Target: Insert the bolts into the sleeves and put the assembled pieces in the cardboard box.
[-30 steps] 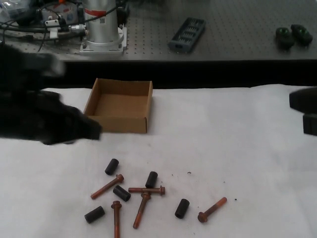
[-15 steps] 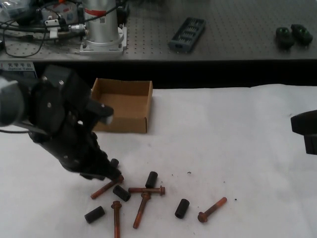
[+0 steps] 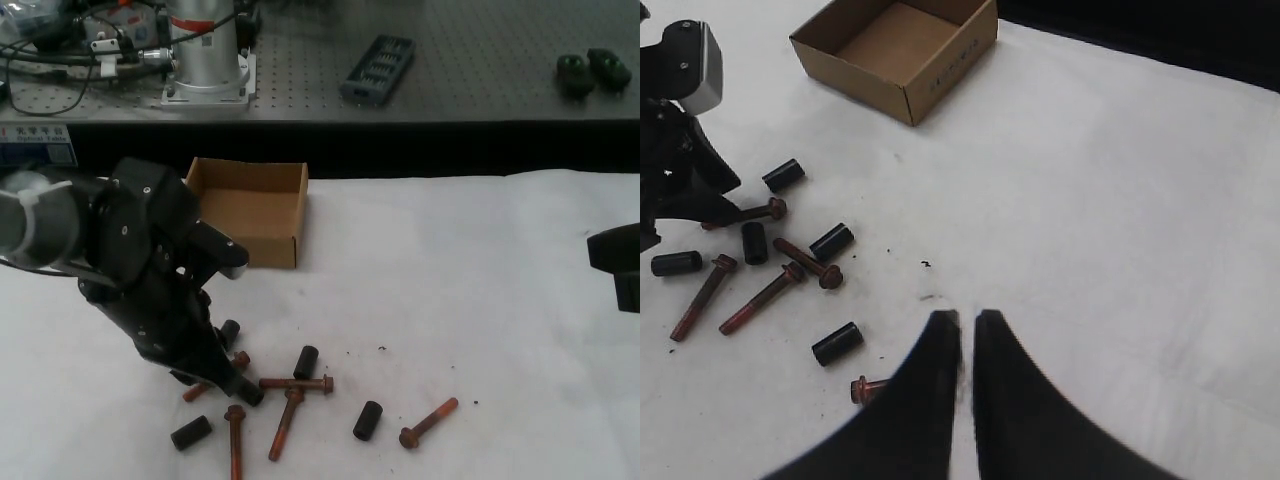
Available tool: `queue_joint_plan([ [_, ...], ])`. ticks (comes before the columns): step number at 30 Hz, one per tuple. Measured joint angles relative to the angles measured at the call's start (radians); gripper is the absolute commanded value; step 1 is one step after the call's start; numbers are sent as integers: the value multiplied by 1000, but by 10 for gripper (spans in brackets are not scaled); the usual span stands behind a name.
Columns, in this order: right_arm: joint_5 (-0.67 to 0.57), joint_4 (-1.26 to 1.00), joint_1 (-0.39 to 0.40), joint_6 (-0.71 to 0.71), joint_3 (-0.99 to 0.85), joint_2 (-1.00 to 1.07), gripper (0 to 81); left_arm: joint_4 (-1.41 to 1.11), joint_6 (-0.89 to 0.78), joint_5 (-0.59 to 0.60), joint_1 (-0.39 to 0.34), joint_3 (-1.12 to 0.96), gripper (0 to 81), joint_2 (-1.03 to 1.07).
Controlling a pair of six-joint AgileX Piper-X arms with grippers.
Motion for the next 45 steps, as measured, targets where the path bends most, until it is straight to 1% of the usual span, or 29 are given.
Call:
queue_joint_plan([
  [4, 0, 0, 0, 9, 0, 0, 55, -20, 24, -22, -10, -8, 347, 0],
  [9, 0, 0, 0, 15, 0, 0, 55, -28, 89, -73, -44, -19, 347, 8],
  [15, 0, 0, 0, 15, 0, 0, 55, -5, 103, -94, -71, -52, 347, 65],
  [16, 0, 0, 0, 15, 0, 0, 55, 7, 111, -107, -77, -65, 343, 72],
  [21, 0, 0, 0, 15, 0, 0, 55, 37, 131, -185, -87, -105, 267, 101],
  [23, 0, 0, 0, 15, 0, 0, 55, 39, 133, -198, -87, -109, 263, 105],
  [29, 0, 0, 0, 15, 0, 0, 55, 46, 139, -202, -87, -113, 263, 106],
  [39, 0, 0, 0, 15, 0, 0, 55, 111, 148, -155, -87, -120, 263, 106],
  [41, 0, 0, 0, 15, 0, 0, 55, 137, 146, -125, -87, -119, 263, 128],
  [45, 0, -2, 0, 15, 0, 0, 55, 143, 146, -119, -87, -123, 263, 135],
])
